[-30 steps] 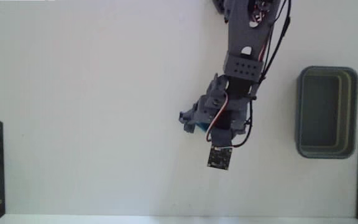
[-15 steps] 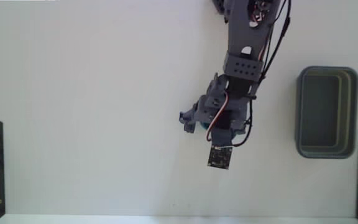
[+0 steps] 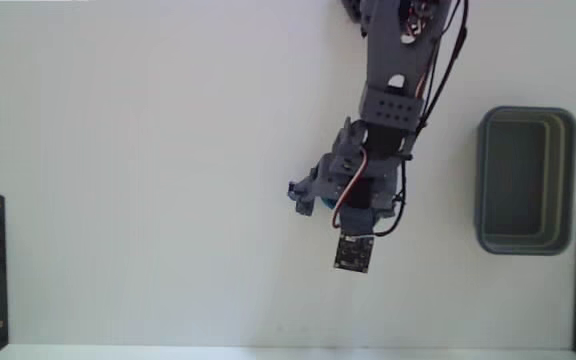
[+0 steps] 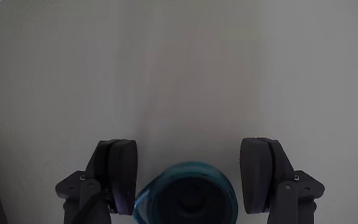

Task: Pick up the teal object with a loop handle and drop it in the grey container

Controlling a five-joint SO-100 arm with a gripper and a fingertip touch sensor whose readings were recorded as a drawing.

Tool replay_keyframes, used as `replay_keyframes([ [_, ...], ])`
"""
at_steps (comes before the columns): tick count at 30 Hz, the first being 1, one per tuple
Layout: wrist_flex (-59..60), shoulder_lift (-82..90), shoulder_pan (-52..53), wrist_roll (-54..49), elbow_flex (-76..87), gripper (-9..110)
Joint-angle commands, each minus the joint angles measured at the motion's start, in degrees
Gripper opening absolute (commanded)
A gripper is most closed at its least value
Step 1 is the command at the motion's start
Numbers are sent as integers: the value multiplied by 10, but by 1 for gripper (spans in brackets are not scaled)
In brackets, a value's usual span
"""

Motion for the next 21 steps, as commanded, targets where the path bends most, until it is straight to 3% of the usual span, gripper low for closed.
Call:
replay_keyframes([
  [1, -15, 18, 7, 3, 9, 110],
  [21, -38, 11, 7, 3, 25, 110],
])
